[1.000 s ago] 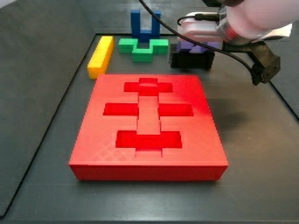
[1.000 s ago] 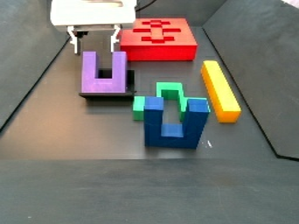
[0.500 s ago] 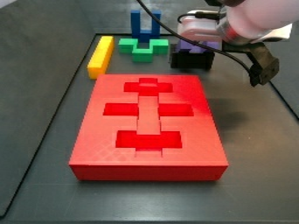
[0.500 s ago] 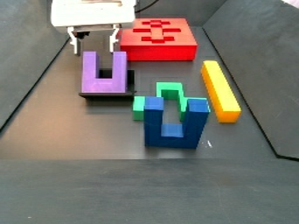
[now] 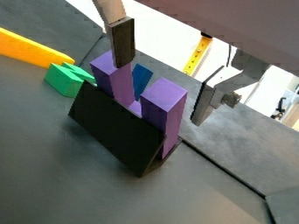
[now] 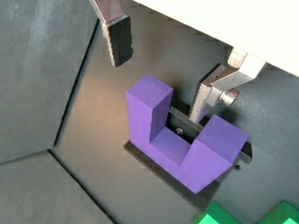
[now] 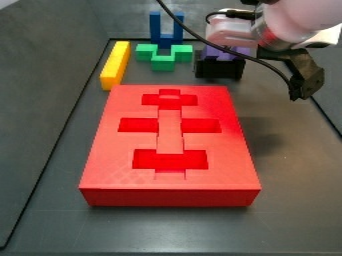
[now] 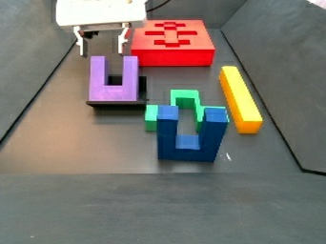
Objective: Pick up the purple object. Move up. Place the purple object on the fixture. Regrasp the purple object. Move to above the board. Insert the purple object.
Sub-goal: Regrasp the purple object.
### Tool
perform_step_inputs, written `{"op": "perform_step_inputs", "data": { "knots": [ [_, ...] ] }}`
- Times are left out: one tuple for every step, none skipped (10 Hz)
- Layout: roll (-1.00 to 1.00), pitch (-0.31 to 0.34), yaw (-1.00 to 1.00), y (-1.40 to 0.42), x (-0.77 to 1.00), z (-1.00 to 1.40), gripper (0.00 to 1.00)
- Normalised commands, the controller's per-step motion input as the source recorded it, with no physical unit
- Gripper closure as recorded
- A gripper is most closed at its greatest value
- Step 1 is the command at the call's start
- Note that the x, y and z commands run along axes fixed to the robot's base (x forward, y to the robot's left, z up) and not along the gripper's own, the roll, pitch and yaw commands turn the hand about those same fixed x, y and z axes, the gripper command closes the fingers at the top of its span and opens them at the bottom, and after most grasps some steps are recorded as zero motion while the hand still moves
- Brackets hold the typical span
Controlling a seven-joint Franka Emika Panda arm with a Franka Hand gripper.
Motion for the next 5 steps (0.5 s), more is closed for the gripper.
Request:
{"op": "perform_step_inputs", "data": {
  "knots": [
    [-0.06, 0.103, 0.00, -0.08, 0.57, -0.01, 0.00],
    [-0.02, 0.114, 0.02, 0.00, 0.55, -0.05, 0.00],
    [0.00, 0.149, 0.10, 0.07, 0.55, -0.09, 0.00],
    [-0.01, 0.103, 0.11, 0.10, 0.45, -0.11, 0.00],
    [-0.03, 0.034, 0.15, 0.12, 0.22, -0.11, 0.00]
  ]
}}
